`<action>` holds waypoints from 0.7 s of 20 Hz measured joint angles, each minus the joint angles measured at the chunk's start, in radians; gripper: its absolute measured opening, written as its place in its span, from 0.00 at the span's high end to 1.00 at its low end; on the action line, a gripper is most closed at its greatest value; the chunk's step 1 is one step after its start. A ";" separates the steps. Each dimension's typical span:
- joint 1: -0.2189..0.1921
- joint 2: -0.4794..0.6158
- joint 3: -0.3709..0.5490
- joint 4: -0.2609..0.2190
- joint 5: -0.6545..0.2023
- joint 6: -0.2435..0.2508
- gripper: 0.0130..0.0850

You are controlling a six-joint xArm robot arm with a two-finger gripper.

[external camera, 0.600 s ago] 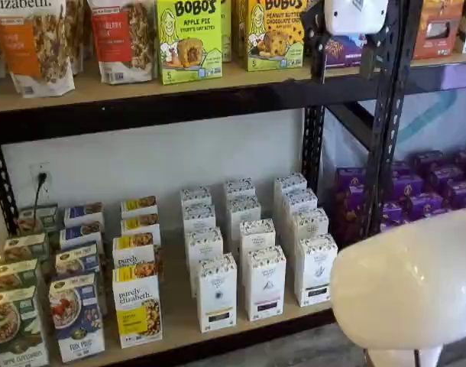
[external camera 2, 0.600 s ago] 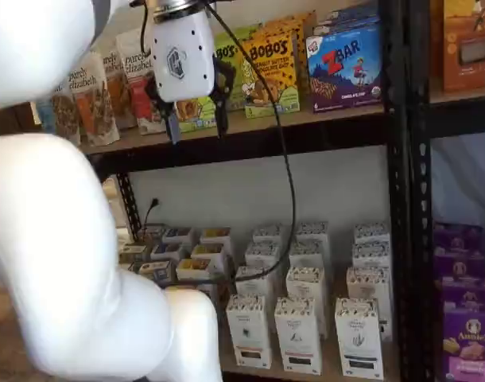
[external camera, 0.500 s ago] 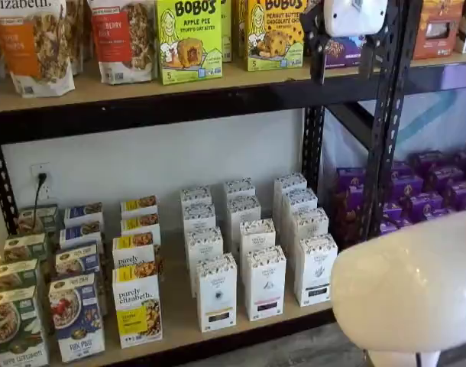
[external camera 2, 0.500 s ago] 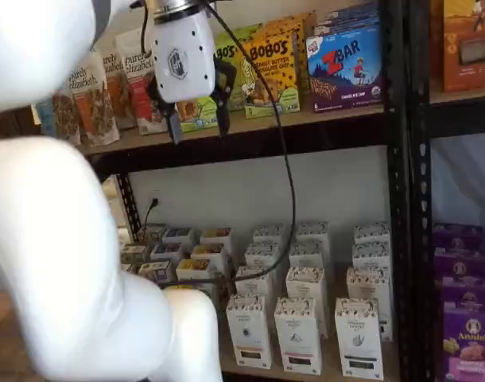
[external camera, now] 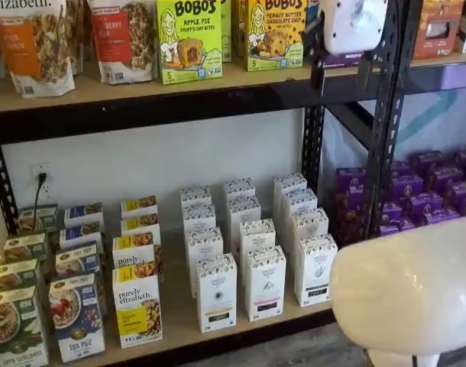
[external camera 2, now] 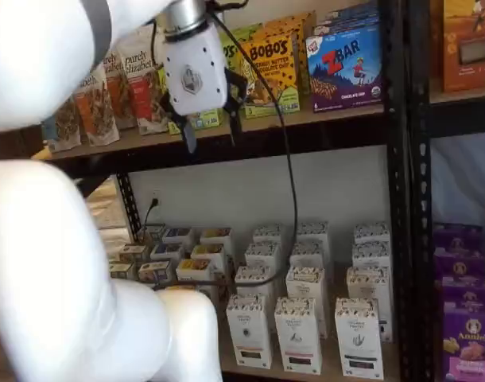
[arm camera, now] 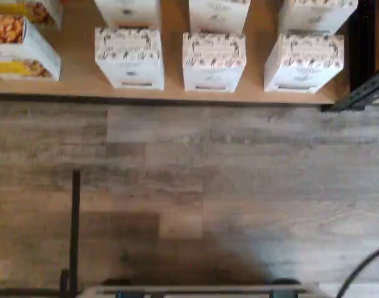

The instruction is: Pick up the white box with a green strip in the middle, on the bottom shelf, the sixth box from the left

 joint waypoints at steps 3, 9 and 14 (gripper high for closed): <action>-0.038 -0.005 0.078 -0.009 -0.087 -0.036 0.00; -0.119 0.031 0.233 -0.024 -0.238 -0.112 0.00; -0.167 0.083 0.363 -0.013 -0.397 -0.158 0.00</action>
